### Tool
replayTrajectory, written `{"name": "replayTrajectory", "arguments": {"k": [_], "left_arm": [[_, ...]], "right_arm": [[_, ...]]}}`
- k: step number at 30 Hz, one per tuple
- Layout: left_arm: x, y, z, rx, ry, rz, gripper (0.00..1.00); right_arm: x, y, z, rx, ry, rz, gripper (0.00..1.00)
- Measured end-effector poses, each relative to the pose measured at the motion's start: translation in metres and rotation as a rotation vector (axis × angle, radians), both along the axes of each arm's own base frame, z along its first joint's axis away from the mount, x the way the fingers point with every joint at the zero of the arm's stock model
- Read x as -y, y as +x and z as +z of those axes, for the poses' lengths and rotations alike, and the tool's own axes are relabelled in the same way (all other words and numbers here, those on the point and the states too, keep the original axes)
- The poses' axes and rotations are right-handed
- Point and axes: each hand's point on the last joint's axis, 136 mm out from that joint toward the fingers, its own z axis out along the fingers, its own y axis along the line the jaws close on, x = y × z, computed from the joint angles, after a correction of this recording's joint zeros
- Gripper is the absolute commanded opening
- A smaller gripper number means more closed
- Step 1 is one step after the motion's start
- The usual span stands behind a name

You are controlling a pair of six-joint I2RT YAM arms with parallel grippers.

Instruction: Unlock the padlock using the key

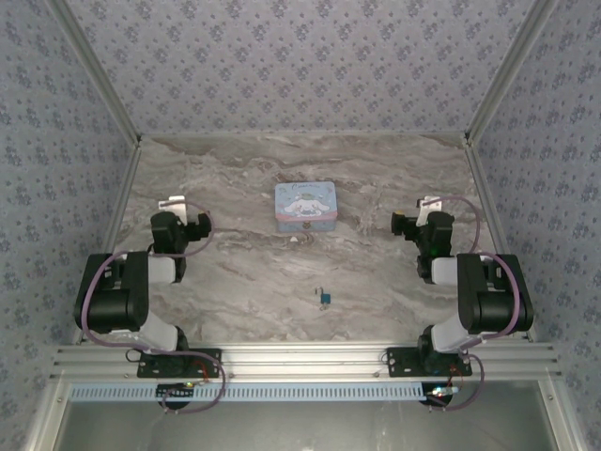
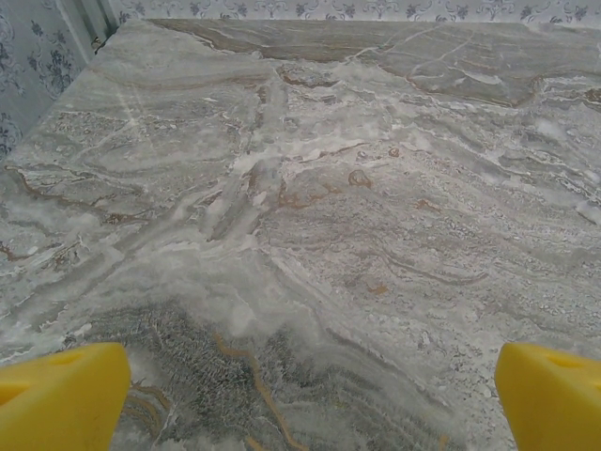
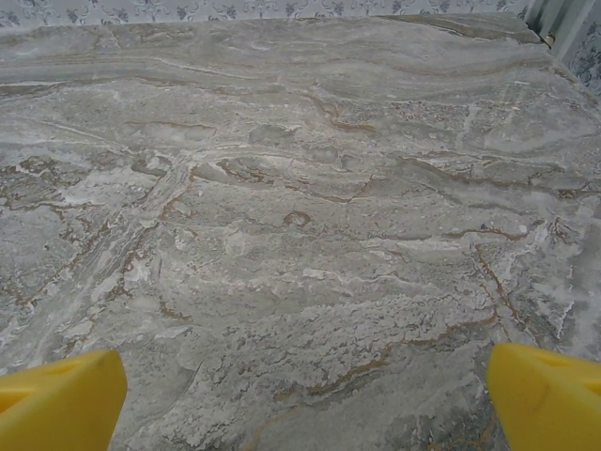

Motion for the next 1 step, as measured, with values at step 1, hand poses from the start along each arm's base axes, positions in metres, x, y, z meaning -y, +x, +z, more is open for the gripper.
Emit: {"name": "replayTrajectory", "arguments": {"k": [1], "left_arm": [[0.0000, 0.0000, 0.0000, 0.000, 0.000, 0.000, 0.99]], "right_arm": [[0.0001, 0.0000, 0.0001, 0.000, 0.000, 0.000, 1.00]]}}
